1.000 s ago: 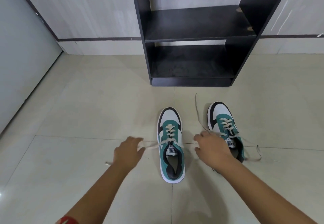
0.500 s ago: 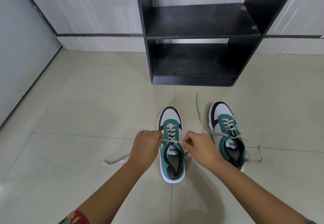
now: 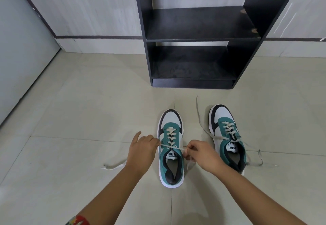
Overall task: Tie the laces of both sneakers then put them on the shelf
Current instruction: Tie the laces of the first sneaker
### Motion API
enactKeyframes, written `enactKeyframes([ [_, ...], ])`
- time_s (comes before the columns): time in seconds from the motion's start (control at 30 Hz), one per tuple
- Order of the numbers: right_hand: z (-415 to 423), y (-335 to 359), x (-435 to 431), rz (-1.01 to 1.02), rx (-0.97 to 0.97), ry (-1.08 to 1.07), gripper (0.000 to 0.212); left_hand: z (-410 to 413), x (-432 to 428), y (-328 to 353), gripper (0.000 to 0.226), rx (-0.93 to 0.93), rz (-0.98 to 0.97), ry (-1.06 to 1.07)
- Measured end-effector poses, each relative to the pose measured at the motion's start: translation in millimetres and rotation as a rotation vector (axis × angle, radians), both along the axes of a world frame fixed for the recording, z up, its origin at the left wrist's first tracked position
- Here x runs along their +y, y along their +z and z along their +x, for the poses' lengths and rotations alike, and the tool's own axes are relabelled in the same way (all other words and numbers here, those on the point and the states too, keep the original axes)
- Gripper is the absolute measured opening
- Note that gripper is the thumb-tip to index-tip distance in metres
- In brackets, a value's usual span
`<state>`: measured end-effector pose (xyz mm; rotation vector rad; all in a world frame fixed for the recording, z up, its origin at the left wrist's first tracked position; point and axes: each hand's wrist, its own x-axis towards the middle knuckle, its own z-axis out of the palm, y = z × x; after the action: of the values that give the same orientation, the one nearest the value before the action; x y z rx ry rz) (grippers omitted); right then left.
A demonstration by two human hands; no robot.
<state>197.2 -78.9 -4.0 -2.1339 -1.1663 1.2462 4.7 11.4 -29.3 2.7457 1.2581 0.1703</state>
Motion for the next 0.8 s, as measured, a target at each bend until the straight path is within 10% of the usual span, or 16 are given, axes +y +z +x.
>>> enactKeyframes([
  [0.53, 4, 7, -12, 0.004, 0.046, 0.080, 0.019, 1, 0, 16, 0.031, -0.035, -0.411, 0.140],
  [0.8, -3, 30, -1, 0.218, 0.526, -0.107, 0.025, 13, -2, 47, 0.041, -0.694, -1.025, 0.313],
])
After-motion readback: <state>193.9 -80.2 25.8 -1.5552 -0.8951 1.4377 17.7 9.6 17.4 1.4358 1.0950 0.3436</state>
